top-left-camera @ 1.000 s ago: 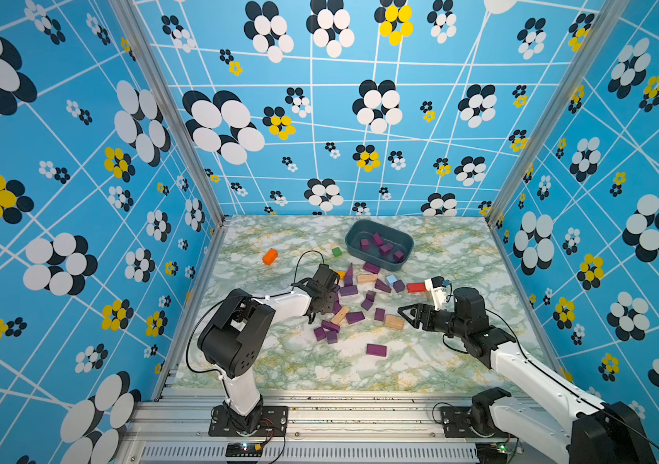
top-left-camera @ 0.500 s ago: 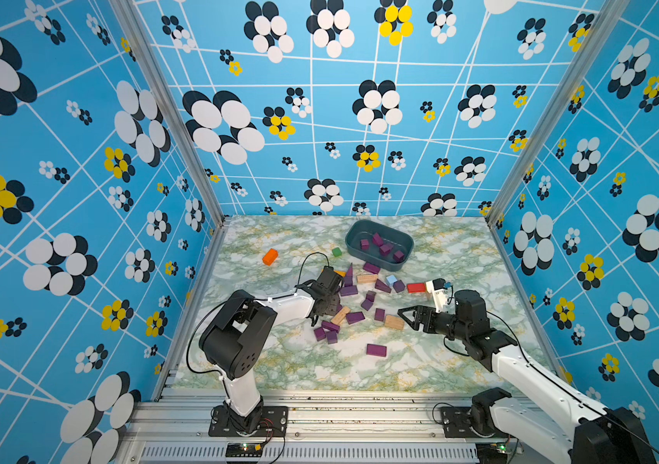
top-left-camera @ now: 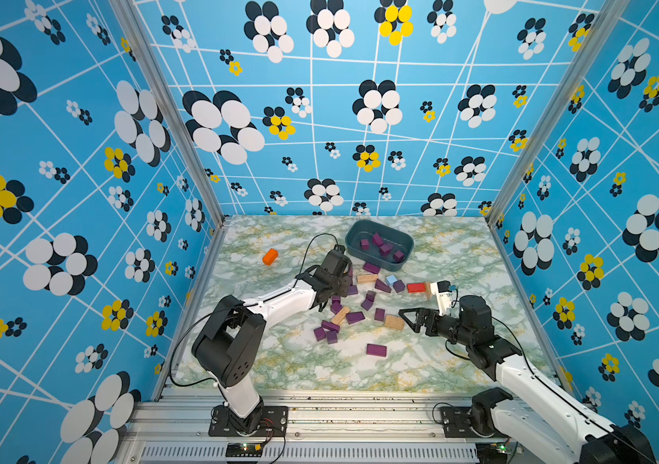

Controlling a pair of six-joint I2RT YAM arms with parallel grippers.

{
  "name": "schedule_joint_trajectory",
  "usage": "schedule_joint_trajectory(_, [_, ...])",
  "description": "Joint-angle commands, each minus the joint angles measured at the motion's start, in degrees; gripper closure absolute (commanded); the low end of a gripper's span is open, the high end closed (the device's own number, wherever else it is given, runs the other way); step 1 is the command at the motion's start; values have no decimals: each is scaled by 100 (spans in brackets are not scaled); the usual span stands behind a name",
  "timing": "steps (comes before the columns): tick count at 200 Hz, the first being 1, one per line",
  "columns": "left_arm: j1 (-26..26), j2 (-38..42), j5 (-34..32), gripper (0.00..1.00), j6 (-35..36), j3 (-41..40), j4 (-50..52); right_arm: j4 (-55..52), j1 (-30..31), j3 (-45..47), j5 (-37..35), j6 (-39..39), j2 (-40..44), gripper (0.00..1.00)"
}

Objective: Pick purple bricks into the storage bin
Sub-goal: Pick up the building block from the center of the board, then place the building block in the storage box.

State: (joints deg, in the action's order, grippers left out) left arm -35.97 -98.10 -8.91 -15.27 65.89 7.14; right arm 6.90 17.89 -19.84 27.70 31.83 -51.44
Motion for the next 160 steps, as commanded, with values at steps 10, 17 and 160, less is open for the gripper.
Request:
schedule_joint_trajectory(10, [-40, -435, 379, 90, 312, 811, -624, 343, 20, 142, -226, 211, -131, 1])
schedule_joint_trajectory(17, [-42, -590, 438, 90, 352, 978, -732, 371, 21, 163, -251, 239, -155, 1])
schedule_joint_trajectory(160, [389, -3583, 1024, 69, 1593, 4028, -2374, 490, 17, 433, -764, 489, 0, 1])
